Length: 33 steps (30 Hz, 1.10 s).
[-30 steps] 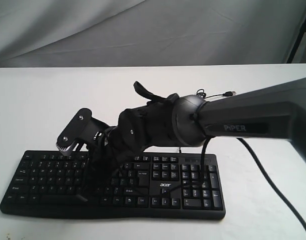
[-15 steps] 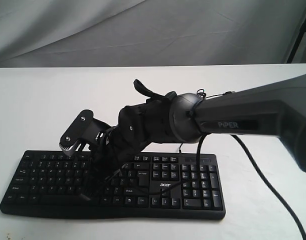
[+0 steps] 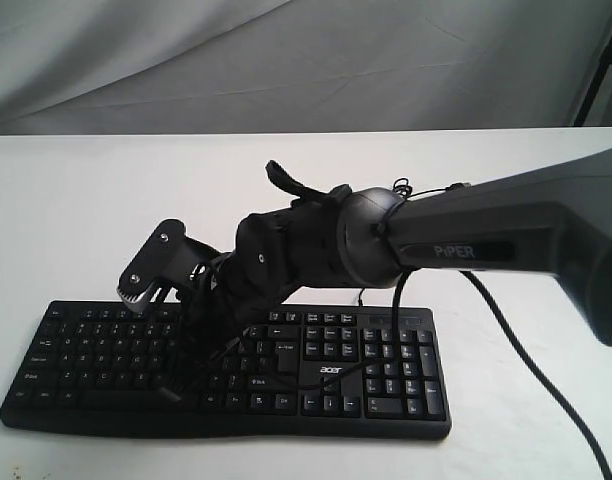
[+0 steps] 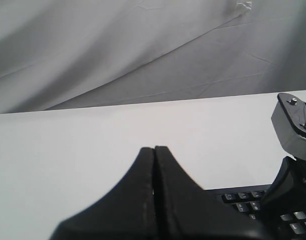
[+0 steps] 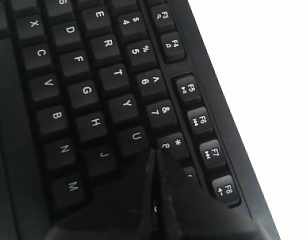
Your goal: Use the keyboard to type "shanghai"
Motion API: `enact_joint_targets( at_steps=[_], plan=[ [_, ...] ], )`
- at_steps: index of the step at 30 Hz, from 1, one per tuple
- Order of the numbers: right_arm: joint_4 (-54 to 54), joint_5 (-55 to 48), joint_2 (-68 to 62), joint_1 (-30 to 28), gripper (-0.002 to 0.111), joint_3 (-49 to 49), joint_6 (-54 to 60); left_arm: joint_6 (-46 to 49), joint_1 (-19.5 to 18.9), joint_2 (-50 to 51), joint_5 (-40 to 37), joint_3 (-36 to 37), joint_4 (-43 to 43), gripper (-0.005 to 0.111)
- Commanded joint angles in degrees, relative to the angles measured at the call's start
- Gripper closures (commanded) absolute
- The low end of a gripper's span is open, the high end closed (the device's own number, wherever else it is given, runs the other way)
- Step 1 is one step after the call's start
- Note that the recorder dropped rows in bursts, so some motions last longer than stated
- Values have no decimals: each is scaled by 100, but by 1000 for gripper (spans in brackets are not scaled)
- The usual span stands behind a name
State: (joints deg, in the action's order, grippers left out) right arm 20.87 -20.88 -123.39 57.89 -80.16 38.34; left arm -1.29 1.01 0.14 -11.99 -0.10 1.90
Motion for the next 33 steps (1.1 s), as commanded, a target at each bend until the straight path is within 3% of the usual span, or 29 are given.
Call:
enact_joint_targets(
  at_steps=[1, 17, 23, 27, 33],
  plan=[
    [57, 66, -10, -26, 108, -33, 63, -21, -14, -14, 63, 10, -27, 107],
    [136, 32, 129, -14, 108, -33, 128, -21, -14, -14, 63, 10, -27, 107],
    [-455, -228, 564, -14, 108, 8, -176, -21, -14, -14, 63, 10, -27, 107],
    [-1061, 17, 1273, -14, 108, 600, -621, -21, -14, -14, 63, 10, -27, 107],
    [-1281, 1492, 3276, -74, 108, 2363, -1274, -21, -14, -14, 63, 10, -27, 107]
  ],
)
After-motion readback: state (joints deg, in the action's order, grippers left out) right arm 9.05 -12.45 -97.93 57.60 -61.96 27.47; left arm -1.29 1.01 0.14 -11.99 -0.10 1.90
